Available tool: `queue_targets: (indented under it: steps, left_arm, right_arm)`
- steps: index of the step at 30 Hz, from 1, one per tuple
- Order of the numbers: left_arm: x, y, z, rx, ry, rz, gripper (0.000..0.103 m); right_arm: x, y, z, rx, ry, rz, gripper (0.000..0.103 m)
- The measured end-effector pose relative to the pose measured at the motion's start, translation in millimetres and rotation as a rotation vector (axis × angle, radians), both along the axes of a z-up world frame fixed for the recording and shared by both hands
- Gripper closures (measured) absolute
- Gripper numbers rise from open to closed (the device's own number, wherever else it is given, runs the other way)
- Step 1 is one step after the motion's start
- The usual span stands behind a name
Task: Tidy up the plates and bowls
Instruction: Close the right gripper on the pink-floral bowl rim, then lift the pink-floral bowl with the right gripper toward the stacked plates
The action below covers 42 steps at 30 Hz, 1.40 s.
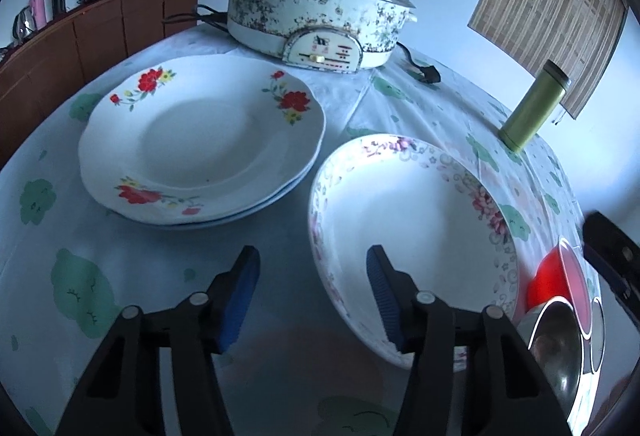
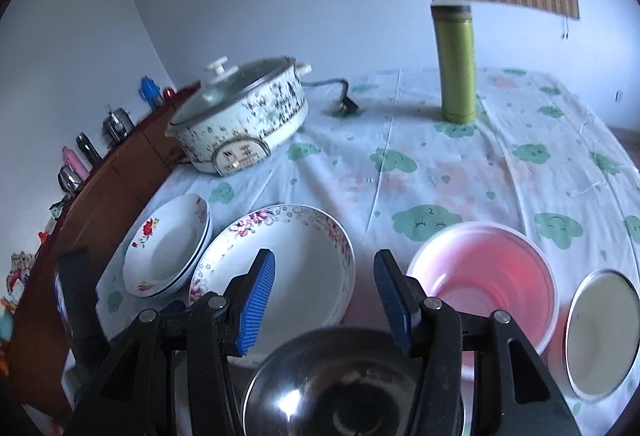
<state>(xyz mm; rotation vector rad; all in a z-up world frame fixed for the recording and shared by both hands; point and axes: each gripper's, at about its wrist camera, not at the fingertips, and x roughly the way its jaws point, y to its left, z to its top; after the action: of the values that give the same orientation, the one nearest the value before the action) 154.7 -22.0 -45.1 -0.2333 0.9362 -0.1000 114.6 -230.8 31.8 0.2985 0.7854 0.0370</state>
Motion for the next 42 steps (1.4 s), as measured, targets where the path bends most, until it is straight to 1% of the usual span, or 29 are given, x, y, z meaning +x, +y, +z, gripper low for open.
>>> queue_targets:
  steps: [2, 6, 9, 11, 12, 16, 18, 21, 25, 28, 31, 36, 39, 42]
  left_arm:
    - [1, -1, -1, -0.003, 0.008, -0.010, 0.051]
    - [2, -4, -2, -0.033, 0.016, -0.032, 0.058]
    - [4, -5, -3, -0.053, 0.020, -0.043, 0.062]
    - [5, -5, -4, -0.064, 0.028, -0.050, 0.064]
    - [6, -6, -5, -0.071, 0.033, -0.055, 0.066]
    - [8, -6, -7, -0.097, 0.040, -0.059, 0.067]
    - [10, -5, -8, -0.118, 0.048, -0.061, 0.072]
    - [10, -5, -8, -0.119, 0.046, -0.060, 0.072]
    - [10, -5, -8, -0.119, 0.042, -0.058, 0.072]
    - [11, -4, -9, -0.128, 0.044, -0.059, 0.072]
    - [11, -4, -9, -0.130, 0.045, -0.058, 0.072]
    - [12, 1, -10, -0.183, 0.054, -0.046, 0.072]
    - [11, -5, -10, -0.162, 0.047, -0.063, 0.072]
    - [10, -7, -9, -0.149, 0.044, -0.070, 0.072]
  right_arm:
    - [19, -2, -5, 0.007, 0.076, 0.026, 0.049]
    - [44, -7, -18, 0.004, 0.159, 0.021, 0.049]
    - [60, -10, -33, -0.007, 0.229, 0.031, 0.069]
    - [73, -12, -40, 0.013, 0.274, 0.050, 0.070]
    - [76, -12, -42, 0.019, 0.284, 0.055, 0.070]
    - [90, -13, -48, 0.038, 0.321, 0.073, 0.070]
    - [95, -12, -51, 0.029, 0.344, 0.087, 0.070]
    - [99, -13, -56, 0.024, 0.358, 0.090, 0.070]
    - [103, -17, -65, 0.063, 0.381, 0.089, 0.070]
    - [106, -15, -71, 0.059, 0.404, 0.099, 0.075]
    - [107, -15, -76, 0.102, 0.421, 0.114, 0.077]
    - [107, -13, -78, 0.099, 0.432, 0.124, 0.078]
    - [109, -9, -78, 0.083, 0.440, 0.135, 0.078]
    - [107, -3, -76, 0.029, 0.436, 0.139, 0.079]
